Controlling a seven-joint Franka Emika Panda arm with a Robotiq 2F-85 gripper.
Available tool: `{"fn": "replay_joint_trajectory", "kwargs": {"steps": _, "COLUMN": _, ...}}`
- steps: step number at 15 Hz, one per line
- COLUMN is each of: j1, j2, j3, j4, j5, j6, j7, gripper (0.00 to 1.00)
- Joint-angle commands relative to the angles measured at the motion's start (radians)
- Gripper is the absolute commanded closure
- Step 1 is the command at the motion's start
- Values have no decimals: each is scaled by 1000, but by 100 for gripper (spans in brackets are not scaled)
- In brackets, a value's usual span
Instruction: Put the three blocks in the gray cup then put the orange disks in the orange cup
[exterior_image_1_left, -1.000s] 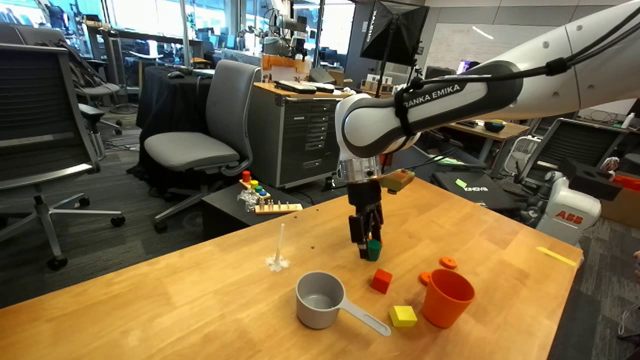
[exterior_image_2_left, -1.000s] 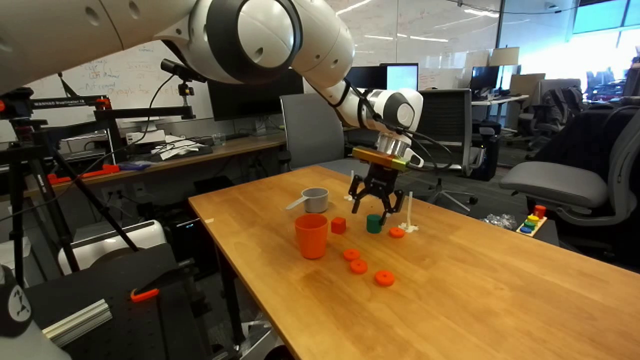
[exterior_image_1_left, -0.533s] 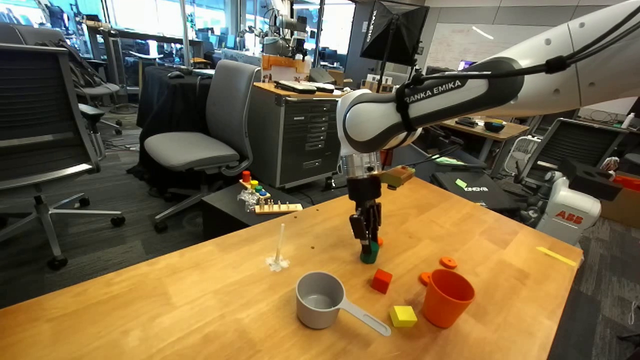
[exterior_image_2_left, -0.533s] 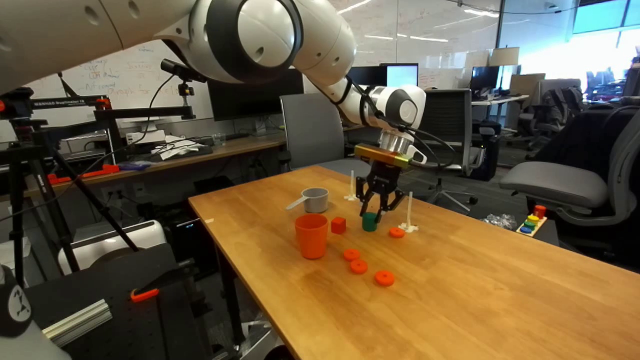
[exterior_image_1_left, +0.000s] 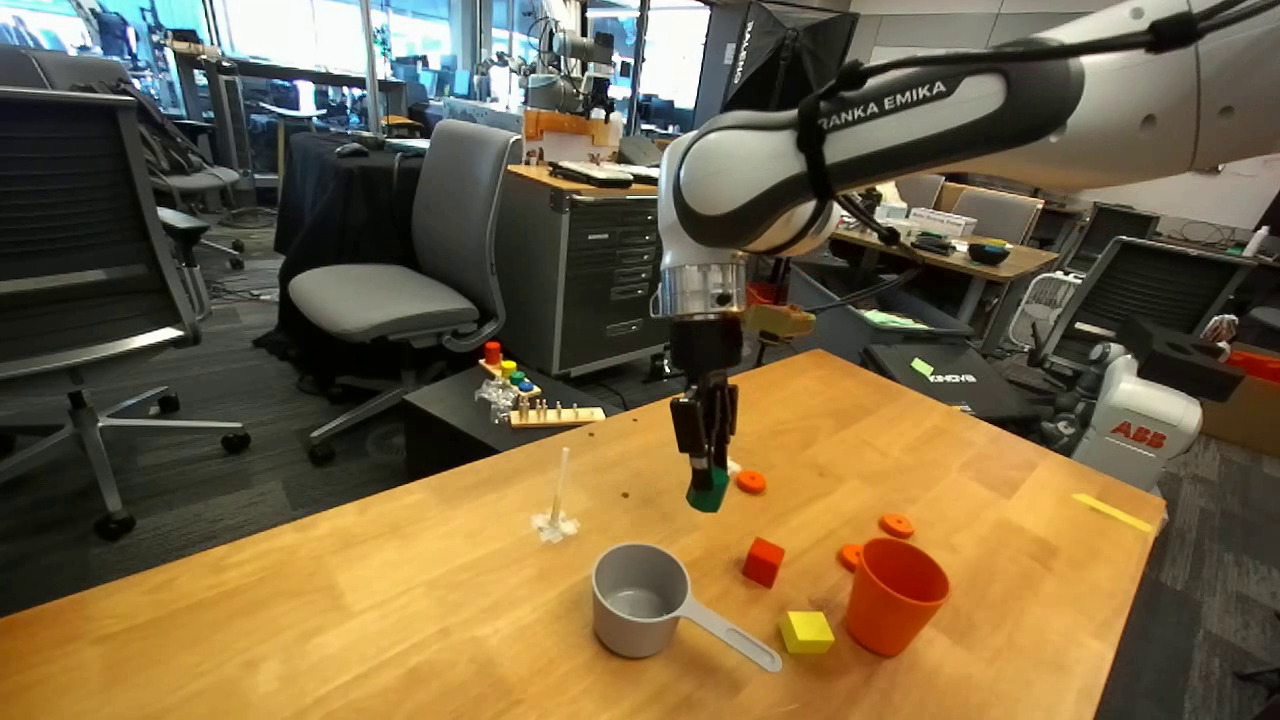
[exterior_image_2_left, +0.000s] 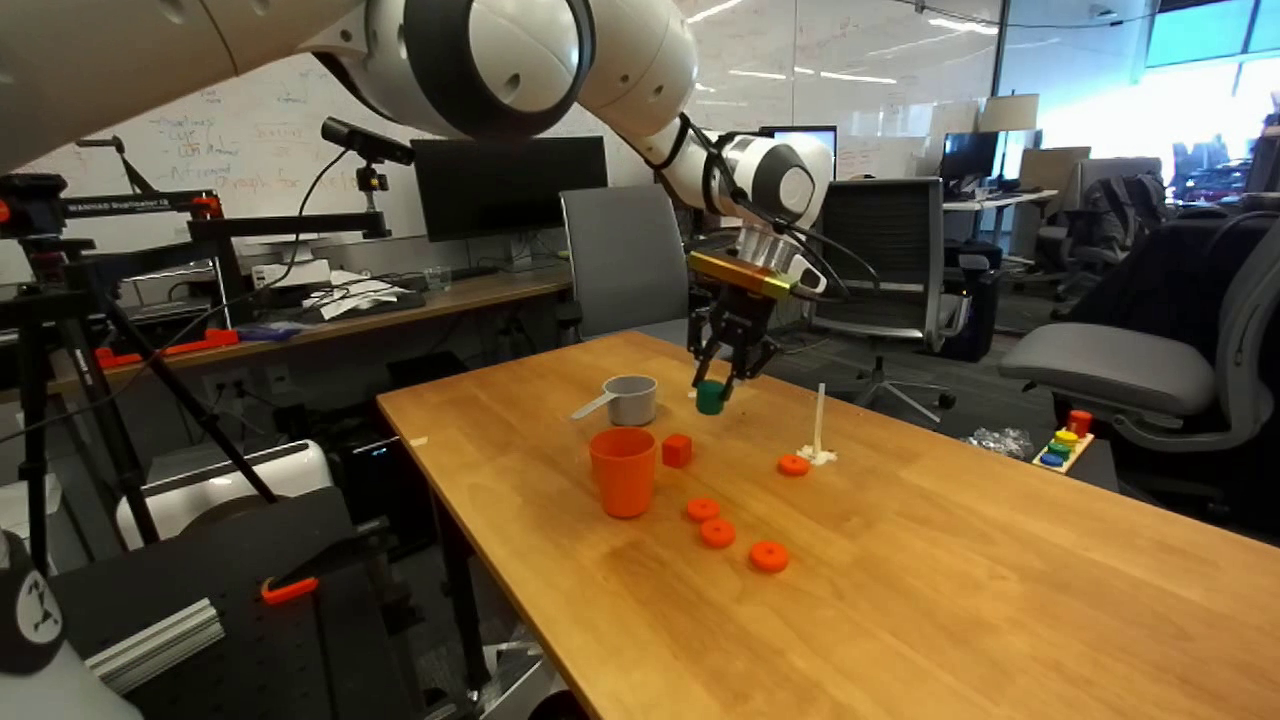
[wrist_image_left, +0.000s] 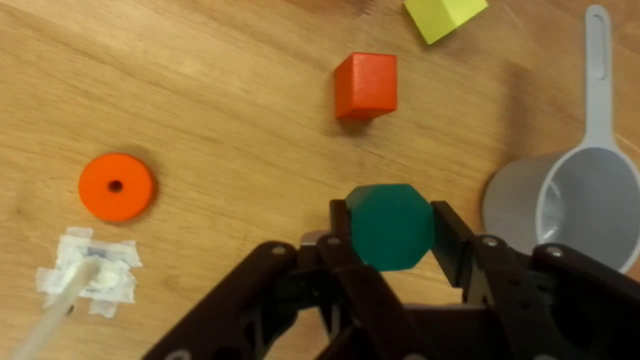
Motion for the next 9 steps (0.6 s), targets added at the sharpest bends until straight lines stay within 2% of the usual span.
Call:
{"fn": "replay_joint_trajectory", "kwargs": {"steps": 1, "j1": -2, "j2": -112, "j3": 46, "j4": -85, "j5": 32, "j6": -29, "j7": 1, "gripper": 81}}
{"fn": "replay_joint_trajectory", "kwargs": {"steps": 9, "j1": -12, "j2": -282, "j3": 106, "j4": -310, "j5": 51, "j6": -4, "j7": 3, "gripper": 81}}
